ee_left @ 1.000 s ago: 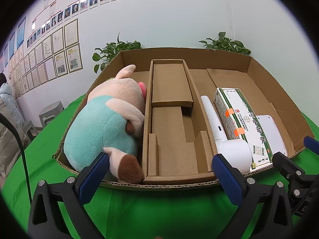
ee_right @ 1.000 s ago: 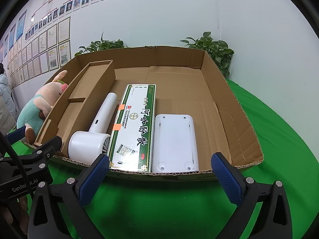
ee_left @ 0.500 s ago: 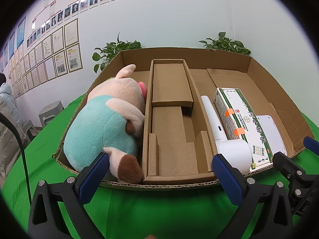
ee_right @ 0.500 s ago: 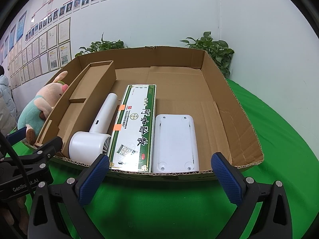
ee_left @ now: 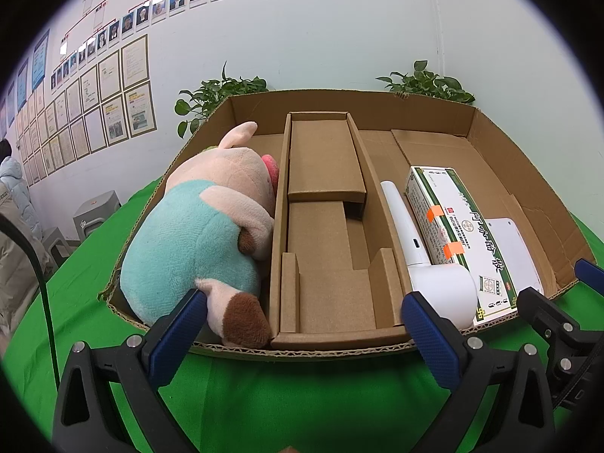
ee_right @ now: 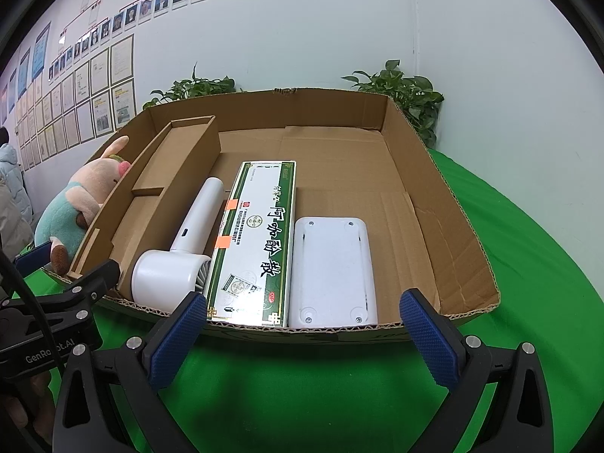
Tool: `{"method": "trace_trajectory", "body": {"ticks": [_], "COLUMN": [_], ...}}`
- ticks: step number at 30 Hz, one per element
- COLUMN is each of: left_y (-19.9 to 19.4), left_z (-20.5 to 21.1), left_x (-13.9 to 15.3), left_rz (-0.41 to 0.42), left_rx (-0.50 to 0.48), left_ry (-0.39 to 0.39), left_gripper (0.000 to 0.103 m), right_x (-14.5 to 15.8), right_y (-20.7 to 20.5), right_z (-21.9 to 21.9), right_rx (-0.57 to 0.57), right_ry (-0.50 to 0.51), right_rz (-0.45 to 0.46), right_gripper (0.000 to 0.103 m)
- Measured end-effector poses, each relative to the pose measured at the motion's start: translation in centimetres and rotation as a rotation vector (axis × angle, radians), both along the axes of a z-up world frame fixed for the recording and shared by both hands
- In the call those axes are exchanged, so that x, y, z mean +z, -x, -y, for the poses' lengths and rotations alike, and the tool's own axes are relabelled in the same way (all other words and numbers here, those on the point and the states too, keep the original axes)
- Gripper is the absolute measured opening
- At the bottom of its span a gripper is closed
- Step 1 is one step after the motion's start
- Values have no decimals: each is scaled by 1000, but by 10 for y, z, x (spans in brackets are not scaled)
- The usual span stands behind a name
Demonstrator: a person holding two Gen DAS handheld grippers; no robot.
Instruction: Organize objects
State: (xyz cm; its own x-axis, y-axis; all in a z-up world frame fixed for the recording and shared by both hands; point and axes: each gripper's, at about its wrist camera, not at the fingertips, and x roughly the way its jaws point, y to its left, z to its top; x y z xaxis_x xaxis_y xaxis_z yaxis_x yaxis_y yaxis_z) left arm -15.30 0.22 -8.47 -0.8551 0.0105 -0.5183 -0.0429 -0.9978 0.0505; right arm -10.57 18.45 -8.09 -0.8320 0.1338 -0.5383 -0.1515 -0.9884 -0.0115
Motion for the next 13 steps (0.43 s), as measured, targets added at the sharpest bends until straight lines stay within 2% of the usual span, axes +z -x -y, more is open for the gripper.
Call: {"method": "trace_trajectory", "body": {"ticks": [13], "left_y": [-2], "left_z": [1], "left_x": [0], "left_rz": [0], "left_rx": [-1], "left_ry": [0], "left_gripper": [102], "right_x": [-1], "right_y": [0], "right_z": [1], "right_rx": [-5], "right_ry": [-7], "right_rz": [4], "right_gripper": [103]}}
